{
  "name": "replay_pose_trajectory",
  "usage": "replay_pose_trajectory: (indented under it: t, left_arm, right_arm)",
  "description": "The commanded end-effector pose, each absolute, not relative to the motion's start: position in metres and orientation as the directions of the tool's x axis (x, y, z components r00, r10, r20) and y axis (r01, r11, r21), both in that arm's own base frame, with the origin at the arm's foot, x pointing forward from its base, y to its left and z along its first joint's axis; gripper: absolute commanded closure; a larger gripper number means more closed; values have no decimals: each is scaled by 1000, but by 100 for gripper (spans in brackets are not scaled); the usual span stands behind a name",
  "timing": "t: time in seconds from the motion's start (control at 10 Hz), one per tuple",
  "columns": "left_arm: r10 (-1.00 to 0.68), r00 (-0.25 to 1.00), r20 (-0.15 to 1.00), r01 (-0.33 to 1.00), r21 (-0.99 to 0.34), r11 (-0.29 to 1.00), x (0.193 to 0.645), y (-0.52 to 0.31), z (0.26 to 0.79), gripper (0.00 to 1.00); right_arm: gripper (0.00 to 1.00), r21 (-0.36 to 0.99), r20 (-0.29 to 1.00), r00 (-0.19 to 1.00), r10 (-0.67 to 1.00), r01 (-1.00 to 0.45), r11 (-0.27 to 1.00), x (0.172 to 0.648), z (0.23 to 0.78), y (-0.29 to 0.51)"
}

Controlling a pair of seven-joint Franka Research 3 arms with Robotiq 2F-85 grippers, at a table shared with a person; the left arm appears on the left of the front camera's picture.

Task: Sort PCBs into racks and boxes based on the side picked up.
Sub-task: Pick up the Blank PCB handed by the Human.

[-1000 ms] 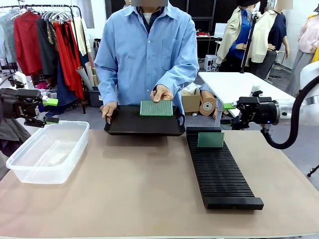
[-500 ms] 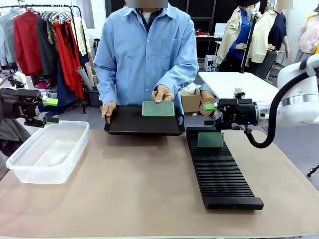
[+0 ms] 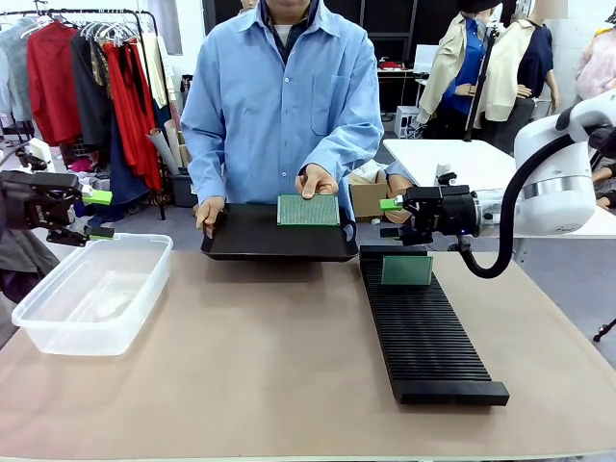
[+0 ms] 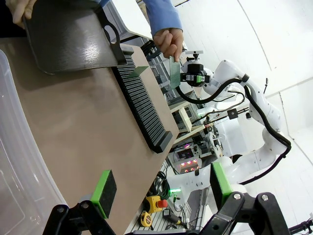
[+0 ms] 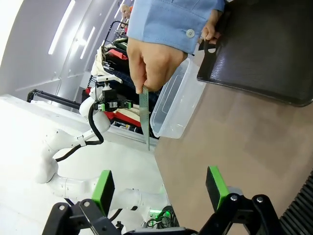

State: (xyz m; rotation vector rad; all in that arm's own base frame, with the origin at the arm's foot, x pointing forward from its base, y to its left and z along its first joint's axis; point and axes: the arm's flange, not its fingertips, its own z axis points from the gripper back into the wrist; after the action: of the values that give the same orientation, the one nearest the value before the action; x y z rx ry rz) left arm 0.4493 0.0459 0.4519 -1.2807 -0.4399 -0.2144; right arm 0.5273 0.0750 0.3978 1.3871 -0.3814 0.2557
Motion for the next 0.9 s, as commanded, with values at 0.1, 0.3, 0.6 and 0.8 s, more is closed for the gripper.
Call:
replay_pose_trajectory:
  t: [0.1,0.3,0.6,0.8]
  left_arm:
    - [89,898,432,393,-875,281,449,46,453,0]
    - [89,898,432,393,-875,281,449,46,453,0]
    - [89,898,432,393,-875,281,449,46,453,0]
    - [89,898,432,393,-875,281,449,46,453,0]
  right_arm:
    - [0,892,422,906,-27,-410,190,539,399,93]
    - [0,893,409,912,-9,-398,210,548,396,106]
    - [0,891,420,908,-9,-410,197,557,394,120]
    - [0,886,438,899,-12,-429,178,562,395,130]
